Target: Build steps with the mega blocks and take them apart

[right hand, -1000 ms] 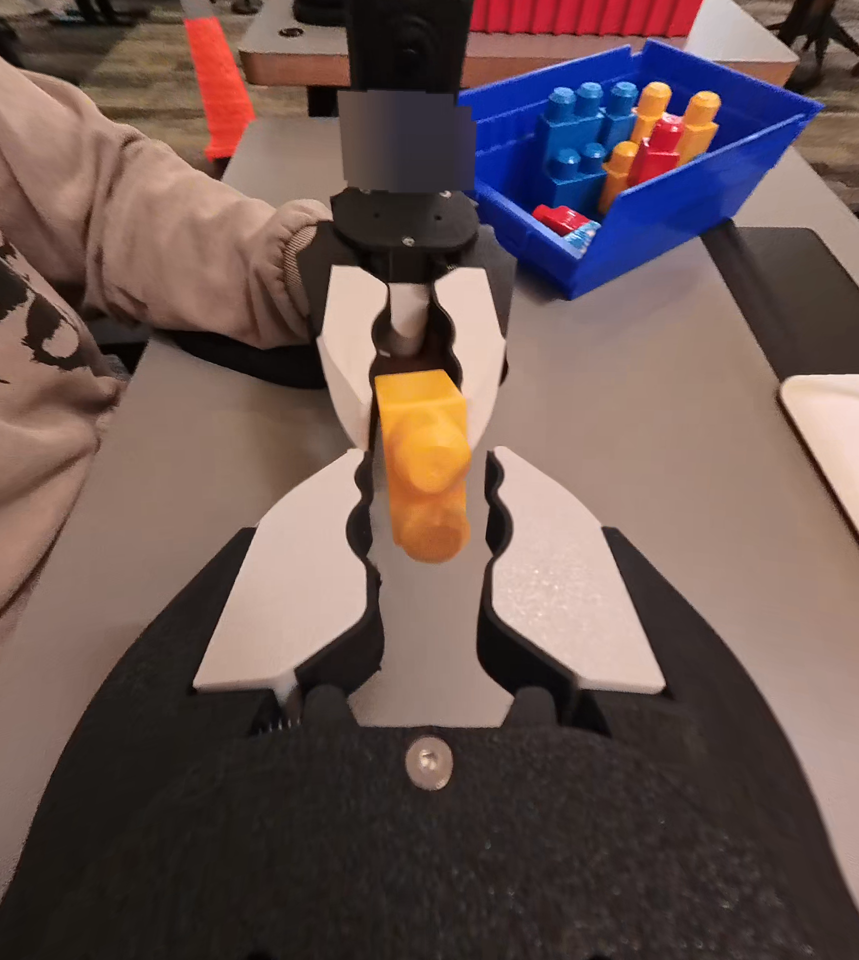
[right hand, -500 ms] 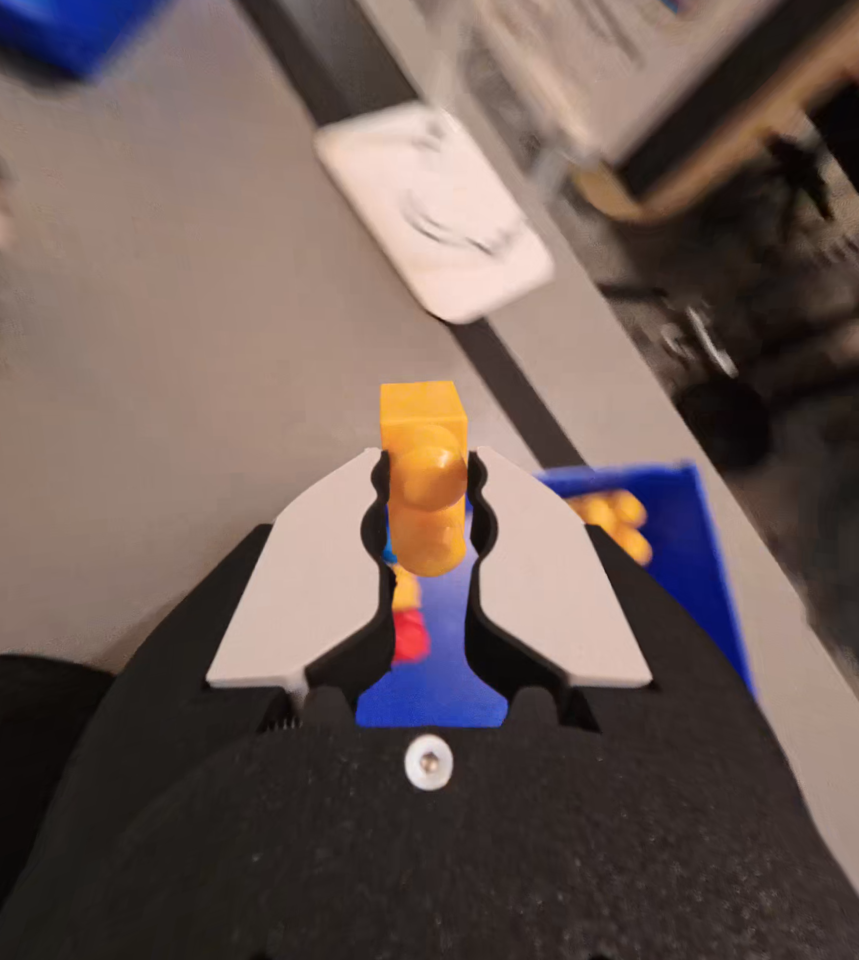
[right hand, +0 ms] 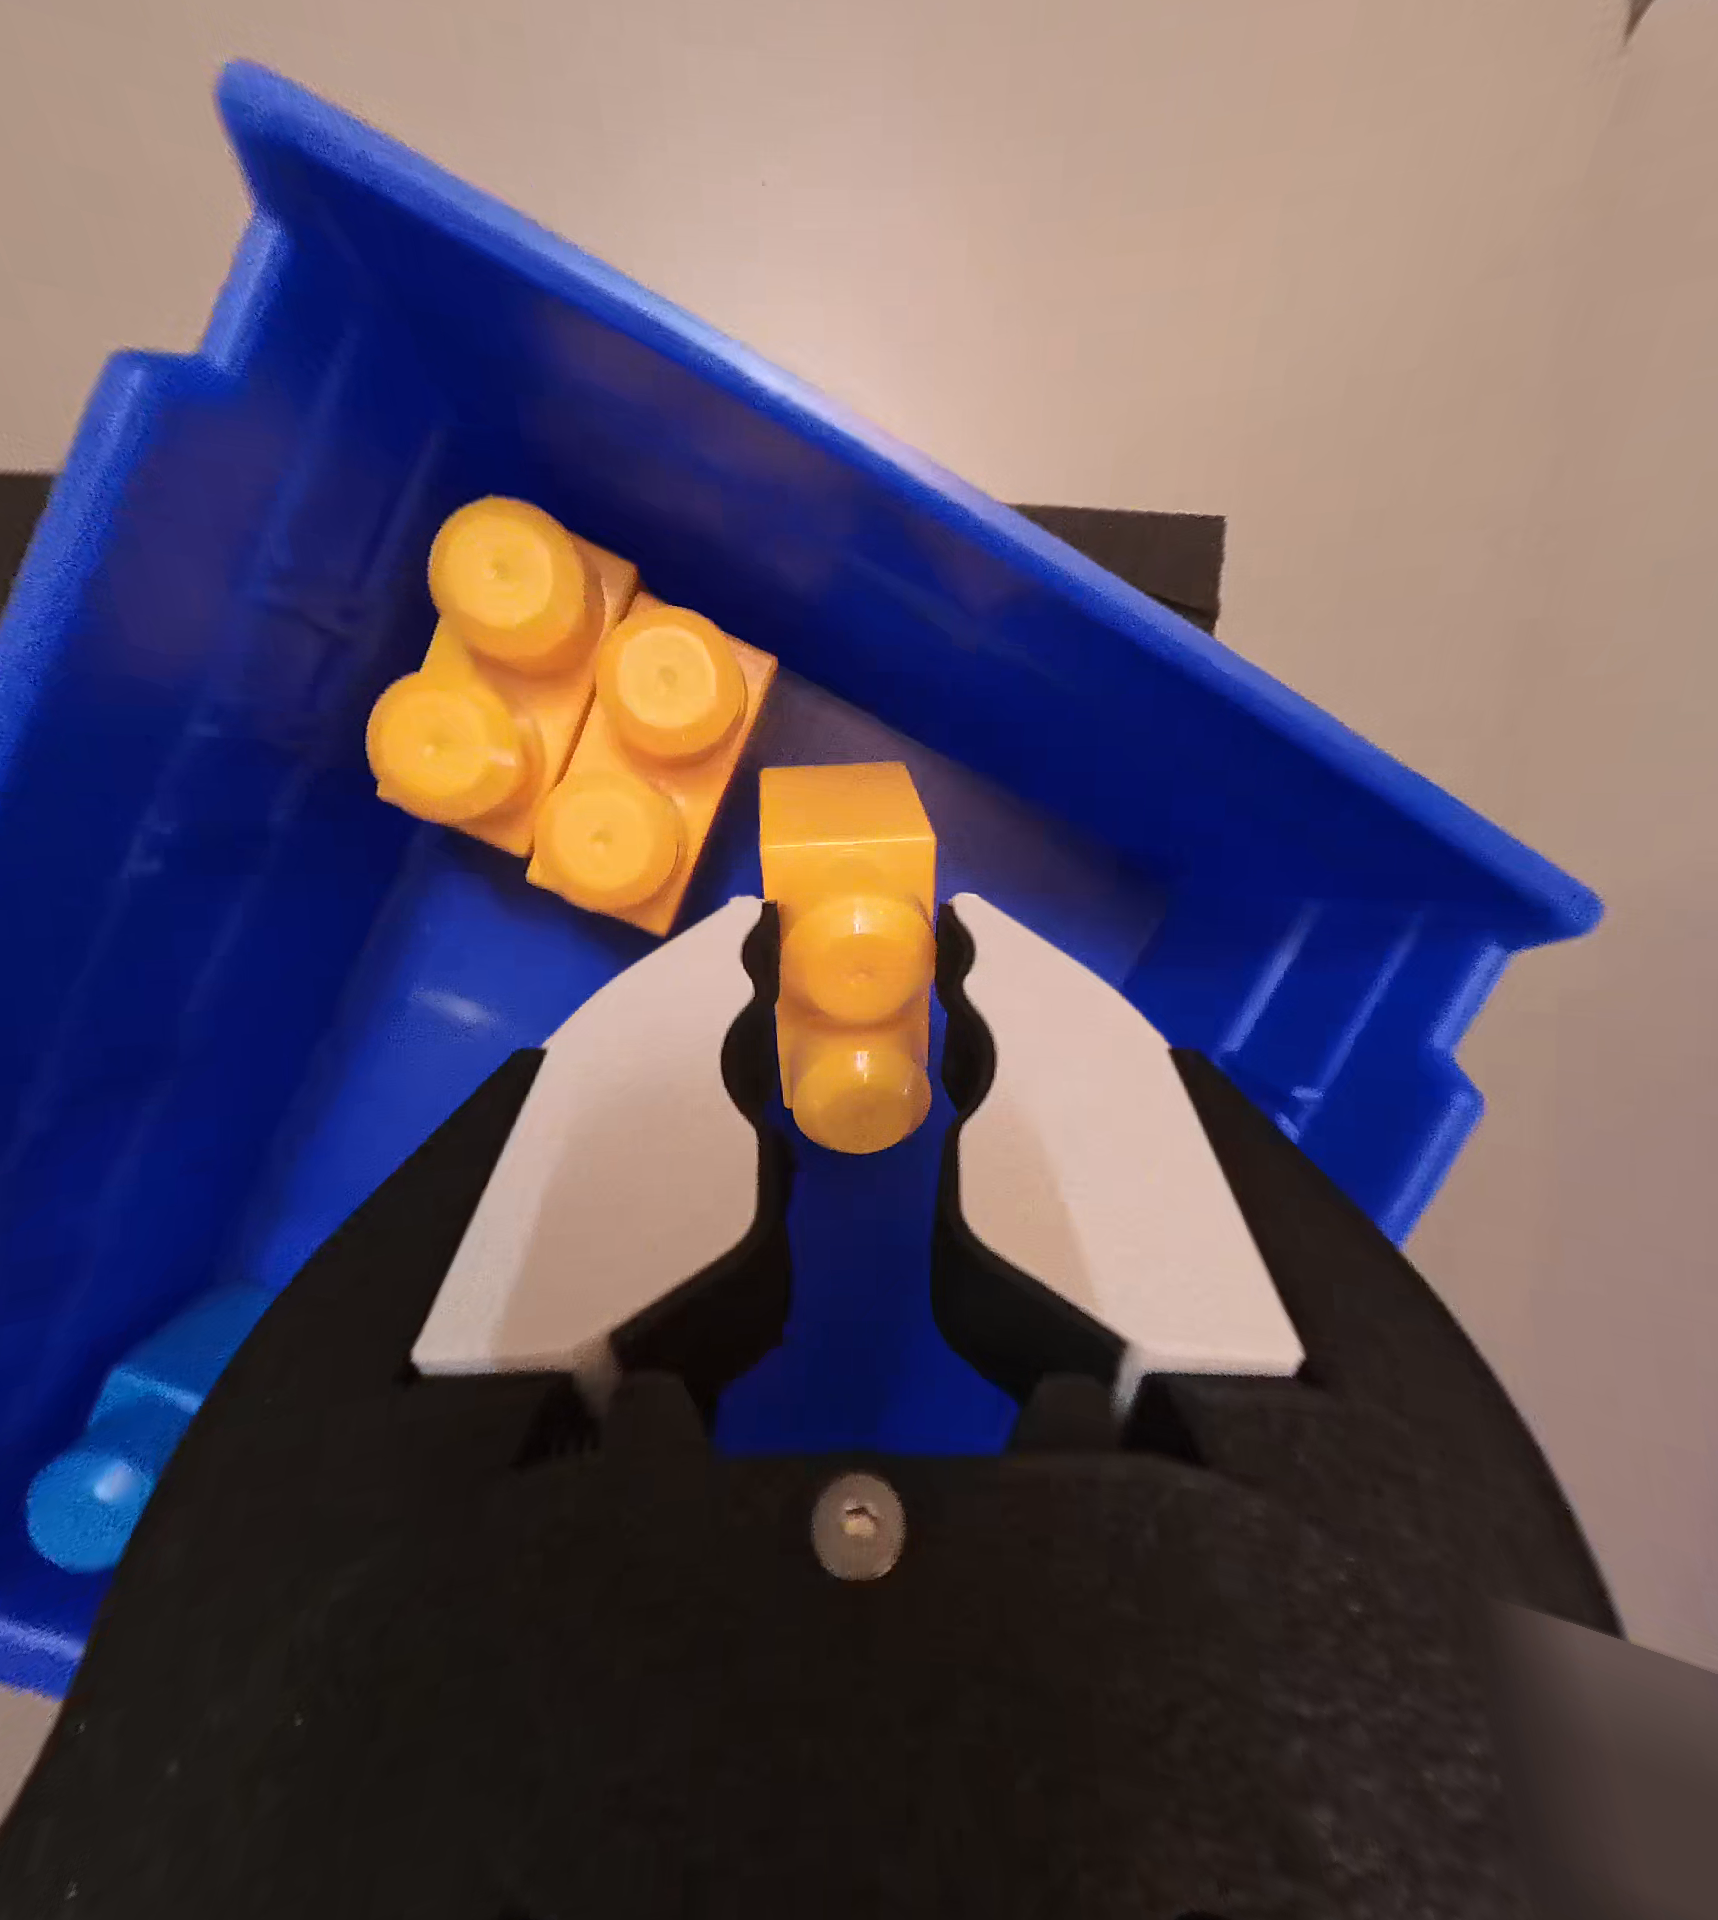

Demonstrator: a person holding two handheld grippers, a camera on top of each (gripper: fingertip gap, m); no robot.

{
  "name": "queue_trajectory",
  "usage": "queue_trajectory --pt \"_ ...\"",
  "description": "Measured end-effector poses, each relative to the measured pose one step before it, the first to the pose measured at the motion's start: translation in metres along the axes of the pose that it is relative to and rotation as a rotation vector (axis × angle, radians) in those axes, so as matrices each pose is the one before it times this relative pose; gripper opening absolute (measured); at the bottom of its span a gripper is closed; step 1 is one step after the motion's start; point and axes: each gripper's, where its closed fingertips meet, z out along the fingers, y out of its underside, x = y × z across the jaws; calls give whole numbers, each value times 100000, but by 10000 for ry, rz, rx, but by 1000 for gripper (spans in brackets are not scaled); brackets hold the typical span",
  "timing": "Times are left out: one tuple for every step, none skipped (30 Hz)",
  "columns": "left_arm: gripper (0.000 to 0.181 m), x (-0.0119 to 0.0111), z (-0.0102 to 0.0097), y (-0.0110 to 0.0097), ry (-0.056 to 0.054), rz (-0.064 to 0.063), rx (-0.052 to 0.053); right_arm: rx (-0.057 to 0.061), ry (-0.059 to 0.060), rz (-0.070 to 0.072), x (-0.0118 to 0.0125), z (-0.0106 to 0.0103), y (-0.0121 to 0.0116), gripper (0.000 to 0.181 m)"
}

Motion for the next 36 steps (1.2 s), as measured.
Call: queue_trajectory --pt "13 -57 -14 24 4 -7 -9 -36 -50 237 -102 571 -167 29" --pt "13 -71 -12 39 3 -16 -22 16 -61 206 -184 462 -224 29" --pt "13 -108 -19 32 -14 -17 -16 46 11 145 -124 351 -244 29" --pt "13 -111 -29 48 -16 -20 -12 79 51 96 -88 247 -274 29" --pt "13 -96 -17 45 -4 -37 -19 70 39 88 -85 189 -240 29" --pt "13 -78 -13 49 3 -48 -14 112 -5 96 -132 112 -274 29" --pt "13 -52 -4 21 0 -40 -1 162 -51 91 -155 25 -309 30" --pt "13 -25 -7 2 4 -21 -1 157 -35 83 -117 -12 -276 34" --pt "13 -5 6 20 10 -3 -8 167 -72 44 -144 -77 -258 36" --pt "13 34 10 10 11 7 -9 172 -88 62 -150 -127 -230 37" --pt "13 29 10 22 10 12 -10 185 -124 53 -186 -207 -236 38" --pt "13 34 11 3 2 21 -11 217 -124 29 -184 -311 -247 39" --pt "13 19 4 -8 -5 27 -2 230 -70 -6 -111 -412 -248 39" --pt "13 18 11 -4 0 16 3 201 -14 -40 -8 -442 -171 39" --pt "13 13 5 1 3 -1 -1 126 48 -47 91 -444 -1 40" --pt "13 7 11 16 1 -3 -6 82 65 -23 144 -401 184 41" --pt "13 9 15 7 1 5 -7 59 55 46 110 -343 363 42" --pt "13 6 16 17 0 8 -7 51 -4 105 14 -267 495 43" --pt "13 9 18 0 1 5 -2 38 2 140 -15 -107 596 44" --pt "13 24 8 -5 9 -6 3 -68 45 71 -2 52 765 47" --pt "13 27 14 -12 18 -14 9 -41 105 18 30 188 694 49" --pt "13 51 6 -30 20 -4 8 -3 83 24 7 242 575 50" --pt "13 34 0 -11 5 12 1 1 31 129 -6 273 496 51" --pt "13 15 -30 -21 -10 23 3 38 -96 207 -123 281 365 51" --pt "13 -9 -36 -40 -18 20 11 3 -200 269 -218 259 355 51" --pt "13 -27 -42 -45 -16 6 15 47 -242 266 -248 222 238 51" --pt "13 -54 -46 -35 -12 -12 15 115 -218 196 -242 144 102 51" --pt "13 -56 -18 -31 -9 -27 19 143 -174 154 -206 90 32 51" --pt "13 -41 -14 -14 3 -34 13 118 -139 132 -190 69 41 50" --pt "13 -15 22 13 13 -30 -5 97 -217 104 -329 93 59 50" --pt "13 -5 23 49 8 -10 -17 140 -341 96 -518 76 -2 50" --pt "13 19 27 51 1 17 -27 159 -60 91 -106 -39 -87 50" --pt "13 9 20 50 -3 31 -25 117 -112 7 -149 -48 -33 51" --pt "13 7 9 17 -11 36 -15 149 -150 80 -142 -101 -65 50" --pt "13 -38 -17 -16 -31 43 -2 207 -73 84 -32 -255 -186 50" --pt "13 -83 -58 -55 -48 40 17 388 72 -83 59 -466 -451 49"
